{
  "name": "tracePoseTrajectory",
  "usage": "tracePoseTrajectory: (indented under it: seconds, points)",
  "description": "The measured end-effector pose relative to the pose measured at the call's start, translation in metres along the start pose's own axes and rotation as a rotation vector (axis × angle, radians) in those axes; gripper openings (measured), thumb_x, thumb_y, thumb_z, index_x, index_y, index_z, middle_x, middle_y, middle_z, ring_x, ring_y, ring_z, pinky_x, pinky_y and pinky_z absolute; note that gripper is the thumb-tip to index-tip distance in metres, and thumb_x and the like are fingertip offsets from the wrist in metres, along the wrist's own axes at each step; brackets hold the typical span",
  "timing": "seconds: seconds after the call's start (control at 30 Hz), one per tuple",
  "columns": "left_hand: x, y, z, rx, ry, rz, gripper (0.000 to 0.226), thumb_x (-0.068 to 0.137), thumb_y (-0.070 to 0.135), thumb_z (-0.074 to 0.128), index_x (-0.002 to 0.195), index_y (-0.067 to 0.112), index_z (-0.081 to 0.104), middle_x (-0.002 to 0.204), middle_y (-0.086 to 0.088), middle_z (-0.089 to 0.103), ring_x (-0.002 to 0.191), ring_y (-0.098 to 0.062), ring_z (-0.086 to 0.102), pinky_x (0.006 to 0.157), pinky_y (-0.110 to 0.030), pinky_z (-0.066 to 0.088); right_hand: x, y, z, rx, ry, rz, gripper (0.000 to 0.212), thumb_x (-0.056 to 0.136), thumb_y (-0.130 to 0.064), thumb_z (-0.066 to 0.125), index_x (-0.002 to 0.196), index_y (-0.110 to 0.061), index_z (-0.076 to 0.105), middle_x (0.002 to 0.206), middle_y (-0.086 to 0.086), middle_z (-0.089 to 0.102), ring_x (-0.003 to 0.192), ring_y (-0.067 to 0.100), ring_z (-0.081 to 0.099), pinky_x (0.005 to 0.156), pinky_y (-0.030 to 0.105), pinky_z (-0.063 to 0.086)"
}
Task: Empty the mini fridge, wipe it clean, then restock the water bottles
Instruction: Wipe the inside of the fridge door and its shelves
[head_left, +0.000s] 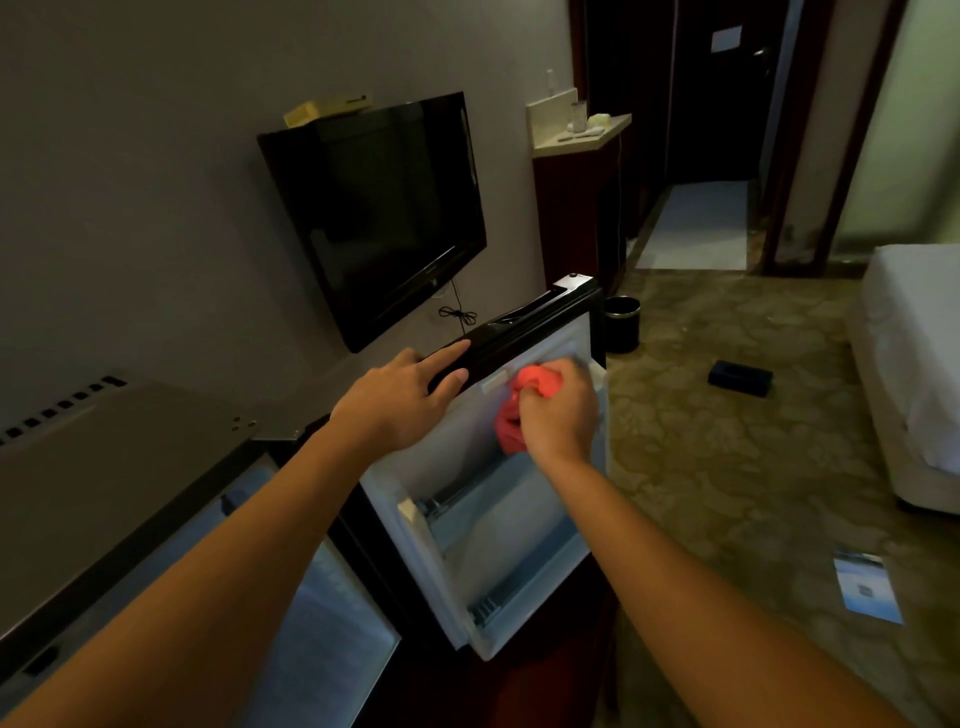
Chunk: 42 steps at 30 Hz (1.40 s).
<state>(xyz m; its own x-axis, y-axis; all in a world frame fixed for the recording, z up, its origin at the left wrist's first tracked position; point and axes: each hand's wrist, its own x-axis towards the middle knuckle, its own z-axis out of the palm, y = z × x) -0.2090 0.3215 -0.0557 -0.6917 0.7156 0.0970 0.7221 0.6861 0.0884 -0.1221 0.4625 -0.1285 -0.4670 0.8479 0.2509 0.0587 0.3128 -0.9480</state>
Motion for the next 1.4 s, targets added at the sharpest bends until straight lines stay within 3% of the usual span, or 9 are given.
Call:
tracePoseTrajectory:
  seconds: [0.13,0.43,0.57,0.7,0.77,0.87,1.03,1.2,1.4]
  points:
    - [0.0,0.0,-0.002,0.005,0.0,0.009,0.053,0.101,0.061,0.021,0.152,0.054,0.013,0.135,-0.007,0.047,0.111,-0.025,0.055,0.093,-0.038,0.044,0.022,-0.009,-0.018,0.062,0.159,-0.014,0.016,0.077,-0.008,0.067,0.092,-0.014,0.064,0.1,0.006,0.059,0.081,0.014,0.049,0.065,0.015,0.027]
    - [0.0,-0.002,-0.001,0.004,-0.001,0.023,0.053,0.101,0.061,0.021,0.152,0.054,0.012,0.129,-0.007,0.049,0.107,-0.027,0.056,0.089,-0.038,0.046,0.029,-0.002,-0.042,-0.037,0.341,-0.214,0.022,0.073,-0.015,0.064,0.095,-0.016,0.065,0.104,0.005,0.058,0.096,0.026,0.056,0.074,0.029,0.041]
    - [-0.001,-0.002,0.0,-0.002,0.009,0.029,0.053,0.1,0.062,0.02,0.152,0.055,0.014,0.124,-0.004,0.05,0.1,-0.023,0.056,0.085,-0.036,0.046,0.02,0.03,-0.031,-0.245,0.228,-0.174,0.026,0.077,-0.01,0.068,0.102,-0.013,0.063,0.11,0.008,0.055,0.103,0.03,0.053,0.072,0.026,0.034]
    - [-0.002,-0.002,0.0,-0.012,0.016,0.037,0.052,0.1,0.062,0.021,0.151,0.055,0.015,0.119,-0.002,0.05,0.099,-0.021,0.055,0.086,-0.036,0.045,0.012,0.056,-0.017,-0.281,0.132,-0.12,0.038,0.071,-0.004,0.07,0.107,-0.011,0.064,0.113,0.012,0.054,0.107,0.034,0.051,0.084,0.037,0.044]
    - [-0.002,-0.002,0.0,-0.014,0.017,0.031,0.052,0.101,0.061,0.022,0.152,0.054,0.015,0.12,-0.002,0.05,0.101,-0.021,0.054,0.088,-0.036,0.044,0.012,0.057,-0.013,-0.257,0.148,-0.107,0.041,0.07,-0.002,0.071,0.109,-0.013,0.065,0.114,0.011,0.054,0.107,0.032,0.05,0.082,0.033,0.044]
    - [0.0,-0.002,0.0,-0.023,0.014,0.021,0.052,0.101,0.06,0.023,0.152,0.054,0.016,0.124,-0.004,0.05,0.105,-0.024,0.055,0.091,-0.038,0.045,0.014,0.058,-0.01,-0.233,0.152,-0.08,0.034,0.076,-0.006,0.072,0.108,-0.014,0.065,0.116,0.009,0.055,0.108,0.03,0.05,0.078,0.024,0.034]
    - [0.004,-0.005,0.001,-0.021,0.01,0.005,0.052,0.101,0.061,0.023,0.152,0.053,0.016,0.13,-0.007,0.05,0.111,-0.03,0.055,0.095,-0.043,0.046,0.014,0.058,0.002,-0.165,0.166,0.07,0.021,0.084,-0.022,0.068,0.104,-0.017,0.064,0.111,0.011,0.056,0.103,0.032,0.053,0.074,0.029,0.037]
    - [0.007,-0.006,0.001,-0.007,0.009,-0.027,0.053,0.101,0.061,0.022,0.153,0.052,0.014,0.138,-0.01,0.047,0.12,-0.034,0.053,0.099,-0.046,0.045,-0.011,0.049,0.014,-0.187,0.088,-0.004,0.015,0.087,-0.025,0.066,0.1,-0.018,0.063,0.109,0.009,0.055,0.102,0.03,0.054,0.069,0.027,0.037]
    - [0.006,-0.005,0.003,-0.006,0.011,-0.04,0.053,0.1,0.062,0.022,0.152,0.053,0.013,0.139,-0.011,0.046,0.123,-0.035,0.051,0.102,-0.048,0.044,-0.066,0.041,0.022,-0.293,-0.008,-0.164,0.031,0.079,-0.026,0.075,0.105,-0.019,0.06,0.115,0.003,0.052,0.11,0.024,0.05,0.068,0.02,0.038]
